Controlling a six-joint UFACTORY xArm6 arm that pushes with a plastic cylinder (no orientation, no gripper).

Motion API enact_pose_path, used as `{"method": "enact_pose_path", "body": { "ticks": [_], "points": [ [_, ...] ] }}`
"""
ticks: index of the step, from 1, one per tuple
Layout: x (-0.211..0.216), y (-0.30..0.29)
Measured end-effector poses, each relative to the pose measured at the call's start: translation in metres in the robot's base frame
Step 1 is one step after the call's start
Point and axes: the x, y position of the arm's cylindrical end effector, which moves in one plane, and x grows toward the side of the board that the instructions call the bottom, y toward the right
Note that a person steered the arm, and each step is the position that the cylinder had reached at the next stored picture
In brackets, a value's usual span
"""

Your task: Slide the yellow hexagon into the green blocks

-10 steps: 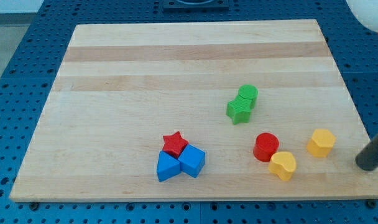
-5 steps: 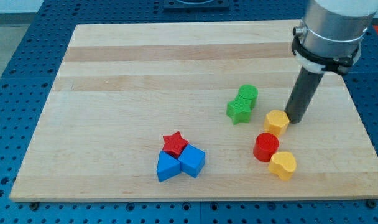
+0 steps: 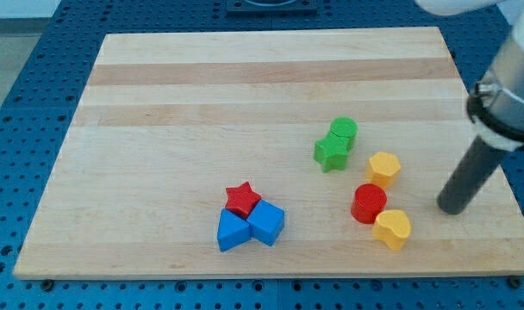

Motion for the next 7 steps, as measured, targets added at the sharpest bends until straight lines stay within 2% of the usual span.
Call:
{"method": "enact_pose_path", "body": {
  "ticks": [1,3,6,7],
  "points": [
    [0.0,-0.031],
    [-0.041,-0.06],
    [-0.06,-0.069],
    [-0.06,-0.036]
  ]
}}
